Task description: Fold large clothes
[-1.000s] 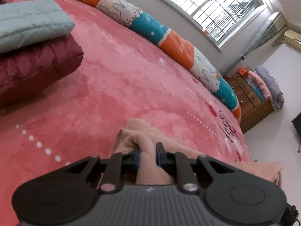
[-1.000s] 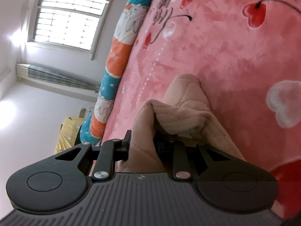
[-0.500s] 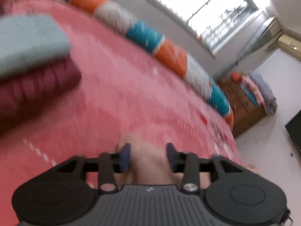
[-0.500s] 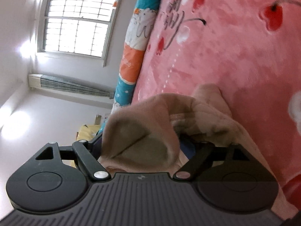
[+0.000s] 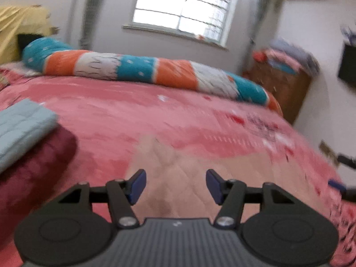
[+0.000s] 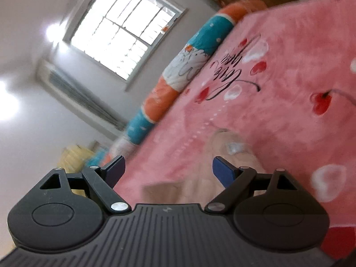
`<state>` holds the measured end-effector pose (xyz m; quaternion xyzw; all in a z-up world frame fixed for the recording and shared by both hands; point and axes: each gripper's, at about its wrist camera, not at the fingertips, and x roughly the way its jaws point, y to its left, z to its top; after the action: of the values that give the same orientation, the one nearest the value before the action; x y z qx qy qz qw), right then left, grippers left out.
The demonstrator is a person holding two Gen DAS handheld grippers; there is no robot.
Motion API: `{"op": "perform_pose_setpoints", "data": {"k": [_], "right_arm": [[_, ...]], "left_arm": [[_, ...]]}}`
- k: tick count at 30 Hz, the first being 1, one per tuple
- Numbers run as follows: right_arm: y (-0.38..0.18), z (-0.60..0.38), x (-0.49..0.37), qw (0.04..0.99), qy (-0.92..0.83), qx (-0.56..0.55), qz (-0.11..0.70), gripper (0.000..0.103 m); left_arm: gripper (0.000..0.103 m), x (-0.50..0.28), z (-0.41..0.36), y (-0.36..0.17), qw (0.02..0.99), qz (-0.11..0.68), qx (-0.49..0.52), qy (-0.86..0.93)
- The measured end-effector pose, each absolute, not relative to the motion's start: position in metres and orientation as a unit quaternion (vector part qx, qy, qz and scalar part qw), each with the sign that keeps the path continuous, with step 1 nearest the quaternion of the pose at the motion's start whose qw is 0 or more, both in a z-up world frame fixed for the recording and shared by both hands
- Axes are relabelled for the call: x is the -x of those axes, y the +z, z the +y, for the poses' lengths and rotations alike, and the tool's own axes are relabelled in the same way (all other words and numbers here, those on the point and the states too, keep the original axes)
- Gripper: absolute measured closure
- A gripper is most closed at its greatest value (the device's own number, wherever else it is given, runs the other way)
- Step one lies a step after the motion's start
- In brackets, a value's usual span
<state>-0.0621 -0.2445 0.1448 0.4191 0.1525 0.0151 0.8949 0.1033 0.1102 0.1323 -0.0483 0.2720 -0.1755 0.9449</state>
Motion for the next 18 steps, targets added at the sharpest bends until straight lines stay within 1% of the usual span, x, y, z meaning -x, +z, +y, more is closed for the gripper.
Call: {"op": "perform_pose_setpoints", "data": {"k": [3,6,12,15,18], "right_arm": [[0.143,-0.221,0.057,0.927,-0.011,-0.33,0.176,0.0],[0.141,-0.197,0.044,0.948,-0.011,-0.251,0.194,0.0],[0.126,-0.165,-0.001,0.96,0.007,-0.152,0.234,0.0],[0.118,-0.154,-0.019,0.964,0.006,-0.099,0.248,0.0],[0.109,-0.152,-0.031,0.963,-0.007,-0.051,0.265,0.0]], "left_arm": [[0.044,-0.109,0.084,0.115,0.942,0.281,0.02,-0.184],[0.044,-0.113,0.061,0.102,0.945,0.27,-0.02,-0.185],[0.044,-0.138,0.041,0.086,0.952,0.254,-0.048,-0.162],[0.041,-0.149,0.04,0.08,0.957,0.246,-0.055,-0.141],[0.036,-0.158,0.046,0.073,0.96,0.242,-0.053,-0.13]]}}
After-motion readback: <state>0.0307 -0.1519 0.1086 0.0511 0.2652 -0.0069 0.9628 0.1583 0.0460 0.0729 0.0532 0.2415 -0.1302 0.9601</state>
